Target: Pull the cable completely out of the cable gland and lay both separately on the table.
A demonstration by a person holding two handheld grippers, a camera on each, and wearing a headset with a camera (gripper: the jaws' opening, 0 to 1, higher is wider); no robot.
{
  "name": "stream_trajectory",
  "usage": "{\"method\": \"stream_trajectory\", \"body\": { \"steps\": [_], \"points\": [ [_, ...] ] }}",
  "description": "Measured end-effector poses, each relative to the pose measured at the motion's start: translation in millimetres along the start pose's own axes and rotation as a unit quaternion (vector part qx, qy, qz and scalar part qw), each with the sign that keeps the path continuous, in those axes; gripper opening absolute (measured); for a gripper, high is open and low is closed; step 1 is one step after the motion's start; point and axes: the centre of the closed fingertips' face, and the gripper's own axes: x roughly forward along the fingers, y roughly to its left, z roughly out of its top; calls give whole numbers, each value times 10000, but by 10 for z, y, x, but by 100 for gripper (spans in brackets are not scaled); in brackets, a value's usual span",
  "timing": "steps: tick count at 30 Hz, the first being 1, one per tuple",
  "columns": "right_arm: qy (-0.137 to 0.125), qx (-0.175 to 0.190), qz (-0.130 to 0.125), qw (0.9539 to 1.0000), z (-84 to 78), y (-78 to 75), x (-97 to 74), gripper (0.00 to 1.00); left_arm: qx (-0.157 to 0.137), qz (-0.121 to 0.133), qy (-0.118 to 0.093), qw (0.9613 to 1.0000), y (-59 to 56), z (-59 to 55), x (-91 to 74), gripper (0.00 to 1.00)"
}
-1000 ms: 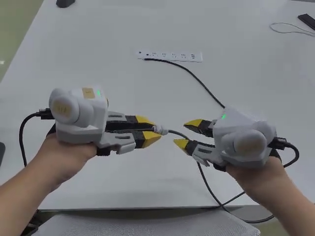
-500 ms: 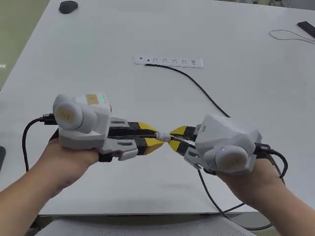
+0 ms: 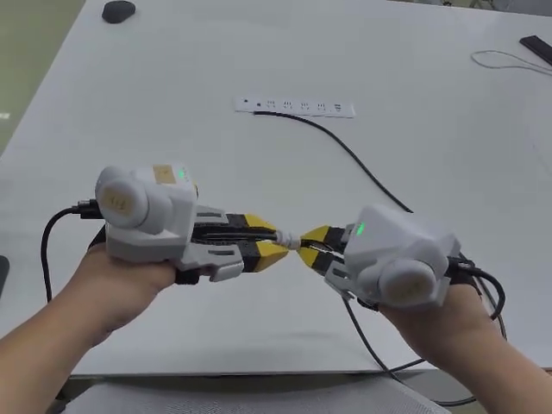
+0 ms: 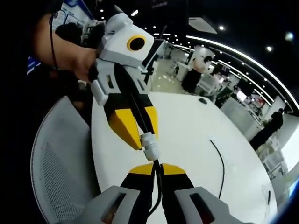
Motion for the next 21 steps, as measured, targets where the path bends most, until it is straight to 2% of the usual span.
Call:
{"method": "stream_trajectory", "body": {
  "steps": [12, 17, 21],
  "points": [
    [129, 671, -101, 9976, -222, -85, -22, 0, -15, 46, -102, 9999, 10, 59, -26, 15],
    [120, 1104, -141, 9937, -337, -122, -47, 0, -32, 53, -116, 9999, 12, 57, -31, 15],
    [159, 1281, -138, 9915, -417, -139, -49, 0, -38, 76, -122, 9999, 20, 59, -26, 15]
  ]
}}
